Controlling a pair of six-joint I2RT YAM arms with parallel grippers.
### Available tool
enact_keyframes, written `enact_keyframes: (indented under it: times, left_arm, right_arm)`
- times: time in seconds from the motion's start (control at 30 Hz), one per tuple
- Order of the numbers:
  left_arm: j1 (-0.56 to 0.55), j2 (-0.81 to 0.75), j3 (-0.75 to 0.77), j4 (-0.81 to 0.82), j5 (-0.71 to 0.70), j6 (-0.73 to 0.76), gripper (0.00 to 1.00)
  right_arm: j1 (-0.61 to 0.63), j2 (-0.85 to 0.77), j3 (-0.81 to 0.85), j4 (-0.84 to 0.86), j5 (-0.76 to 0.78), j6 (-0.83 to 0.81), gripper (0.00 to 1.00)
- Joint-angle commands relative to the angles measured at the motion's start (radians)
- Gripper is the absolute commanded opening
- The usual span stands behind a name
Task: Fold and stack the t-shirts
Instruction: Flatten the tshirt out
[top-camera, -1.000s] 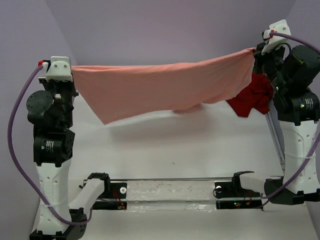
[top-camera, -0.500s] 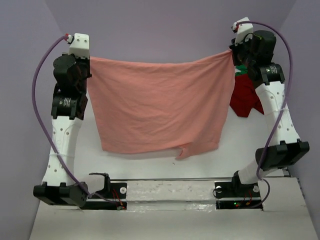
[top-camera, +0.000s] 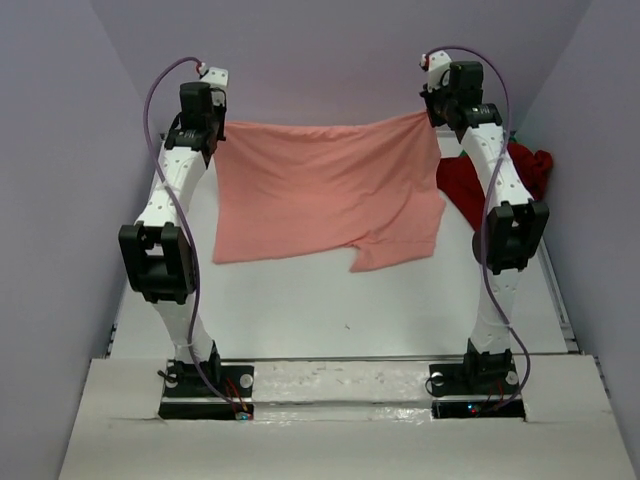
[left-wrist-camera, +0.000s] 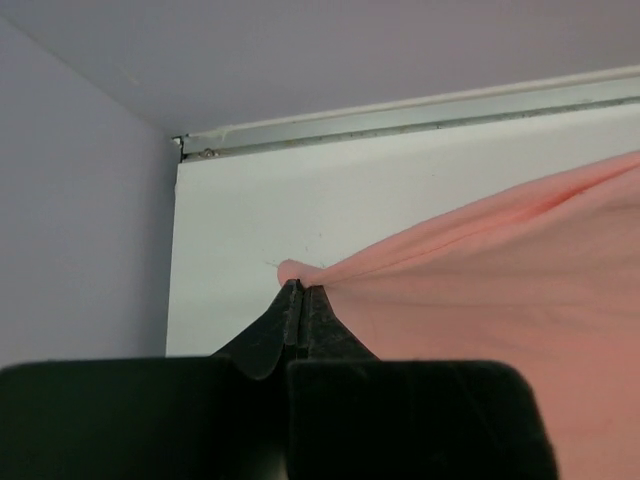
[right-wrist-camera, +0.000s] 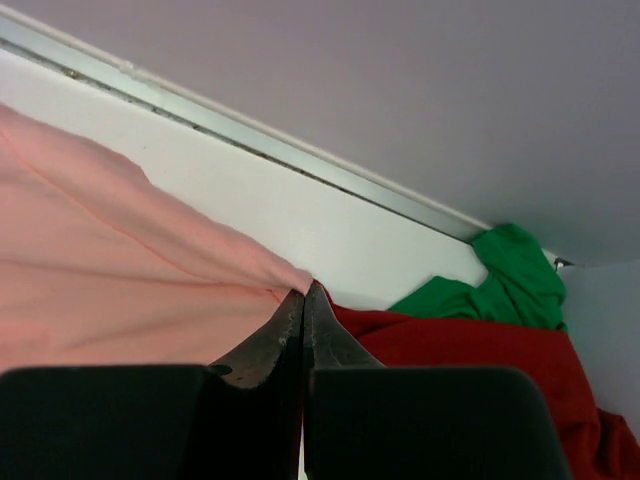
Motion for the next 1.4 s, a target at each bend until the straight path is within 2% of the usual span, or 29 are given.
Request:
enact_keyframes:
  times: [0.0, 0.13, 0.27, 0.33, 0.47, 0.6, 0.63, 0.67, 0.7, 0.73, 0.77, 0.8, 0.9, 0.97, 1.13, 1.2, 1.37]
  left_arm:
    - [-0.026, -0.069, 0.243, 0.024, -0.014, -0.026, 0.0]
    - [-0.051, -0.179, 0.262, 0.019, -0.019, -0.014, 0.0]
    - [-0.062, -0.337, 0.175, 0.031, -0.025, 0.015, 0.0]
    - [-0.062, -0.467, 0.129, 0.03, -0.019, 0.047, 0.0]
    - [-0.062, -0.584, 0.047, -0.004, 0.009, 0.076, 0.0]
    - [-0.056, -0.762, -0.048, -0.07, 0.163, 0.136, 0.0]
    - [-0.045, -0.786, -0.057, -0.099, 0.209, 0.147, 0.12]
    - [-0.037, -0.811, -0.072, -0.146, 0.311, 0.161, 0.26]
    - [-0.019, -0.854, -0.106, -0.189, 0.395, 0.183, 0.64]
    - [-0.01, -0.871, -0.115, -0.19, 0.426, 0.196, 0.76]
    - [-0.004, -0.883, -0.128, -0.221, 0.447, 0.205, 0.87]
    - [0.006, -0.9, -0.148, -0.229, 0.473, 0.22, 0.99]
    - [0.013, -0.886, -0.128, -0.266, 0.512, 0.262, 0.98]
    - [0.015, -0.865, -0.091, -0.285, 0.558, 0.27, 0.94]
    - [0.021, -0.791, -0.056, -0.246, 0.566, 0.241, 0.69]
    - [0.021, -0.762, -0.109, -0.225, 0.573, 0.213, 0.69]
    - [0.021, -0.684, -0.328, -0.159, 0.684, 0.113, 0.79]
  right_arm:
    - [-0.01, -0.053, 0.175, 0.037, 0.001, -0.001, 0.0]
    - [-0.01, -0.157, 0.183, 0.025, -0.002, -0.004, 0.0]
    - [-0.01, -0.333, 0.102, 0.025, -0.013, 0.004, 0.0]
    - [-0.01, -0.439, 0.055, 0.02, -0.016, 0.011, 0.0]
    - [-0.01, -0.577, -0.05, -0.006, -0.029, 0.022, 0.0]
    - [-0.01, -0.778, -0.18, -0.046, -0.051, 0.024, 0.0]
    - [-0.01, -0.804, -0.199, -0.084, -0.066, 0.017, 0.02]
    - [-0.01, -0.829, -0.209, -0.102, -0.069, 0.019, 0.19]
    - [-0.01, -0.884, -0.251, -0.107, -0.045, 0.023, 0.62]
    - [-0.01, -0.912, -0.277, -0.103, -0.034, 0.017, 0.85]
    - [-0.01, -0.933, -0.298, -0.093, -0.016, 0.013, 0.99]
    - [-0.01, -0.959, -0.337, -0.07, 0.031, -0.001, 1.0]
    - [-0.01, -0.953, -0.37, -0.035, 0.131, -0.039, 1.0]
    - [-0.01, -0.921, -0.381, -0.011, 0.176, -0.047, 1.0]
    - [-0.01, -0.808, -0.369, 0.026, 0.228, -0.024, 1.0]
    - [-0.01, -0.75, -0.363, -0.001, 0.187, -0.007, 1.0]
    - [-0.01, -0.647, -0.427, -0.089, -0.009, 0.06, 1.0]
